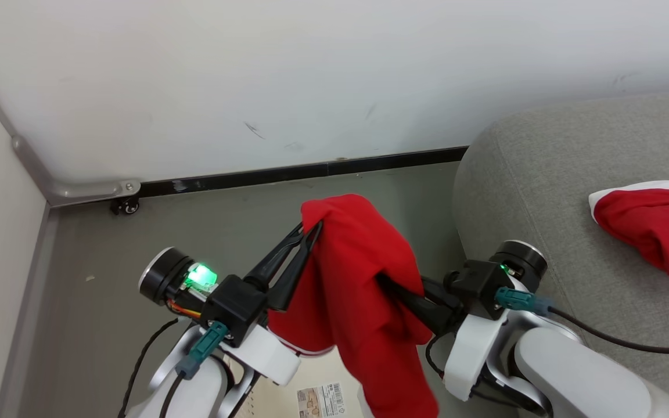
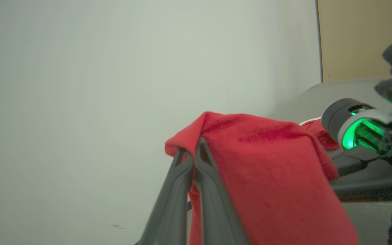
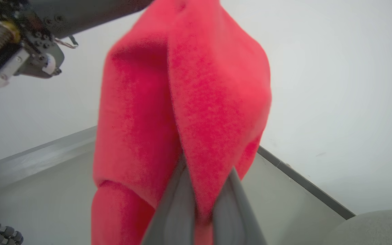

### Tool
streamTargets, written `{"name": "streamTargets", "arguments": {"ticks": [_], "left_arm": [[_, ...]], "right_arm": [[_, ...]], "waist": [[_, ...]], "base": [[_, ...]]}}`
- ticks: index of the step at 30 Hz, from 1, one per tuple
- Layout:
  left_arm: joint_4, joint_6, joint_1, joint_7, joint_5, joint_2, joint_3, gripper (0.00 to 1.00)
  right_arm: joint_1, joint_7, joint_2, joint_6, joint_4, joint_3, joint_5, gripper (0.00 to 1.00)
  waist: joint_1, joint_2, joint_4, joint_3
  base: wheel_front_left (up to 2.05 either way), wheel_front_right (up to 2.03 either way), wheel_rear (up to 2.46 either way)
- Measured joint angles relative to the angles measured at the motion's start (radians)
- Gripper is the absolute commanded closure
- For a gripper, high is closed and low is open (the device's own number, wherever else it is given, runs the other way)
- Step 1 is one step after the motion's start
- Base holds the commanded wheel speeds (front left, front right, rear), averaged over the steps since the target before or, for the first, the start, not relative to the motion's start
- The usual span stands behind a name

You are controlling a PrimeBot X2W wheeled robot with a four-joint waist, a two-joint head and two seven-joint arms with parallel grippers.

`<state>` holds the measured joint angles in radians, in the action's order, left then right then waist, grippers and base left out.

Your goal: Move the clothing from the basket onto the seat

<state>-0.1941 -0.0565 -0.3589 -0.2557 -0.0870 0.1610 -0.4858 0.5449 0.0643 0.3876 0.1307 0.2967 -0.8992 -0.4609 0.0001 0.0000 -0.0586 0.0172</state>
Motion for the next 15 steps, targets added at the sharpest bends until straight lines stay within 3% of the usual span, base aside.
{"name": "streamTargets", "arguments": {"ticks": [10, 11, 15], "left_arm": [[-0.119, 0.013, 0.053, 0.000, -0.040, 0.019, 0.050, 1.00], [-0.123, 0.013, 0.055, 0.000, -0.045, 0.018, 0.053, 0.95], [-0.125, 0.013, 0.056, 0.000, -0.063, 0.007, 0.060, 0.53]], "right_arm": [[-0.064, 0.046, 0.001, 0.000, -0.048, 0.069, -0.157, 1.00], [-0.064, 0.053, 0.001, 0.000, -0.053, 0.082, -0.167, 1.00], [-0.064, 0.071, 0.005, 0.000, -0.064, 0.119, -0.190, 1.00]], "waist": [[0.0000, 0.0000, -0.037, -0.007], [0.0000, 0.0000, -0.041, -0.008], [0.0000, 0.0000, -0.052, -0.010]], "base": [[0.00, 0.00, 0.00], [0.00, 0.00, 0.00], [0.00, 0.00, 0.00]]}}
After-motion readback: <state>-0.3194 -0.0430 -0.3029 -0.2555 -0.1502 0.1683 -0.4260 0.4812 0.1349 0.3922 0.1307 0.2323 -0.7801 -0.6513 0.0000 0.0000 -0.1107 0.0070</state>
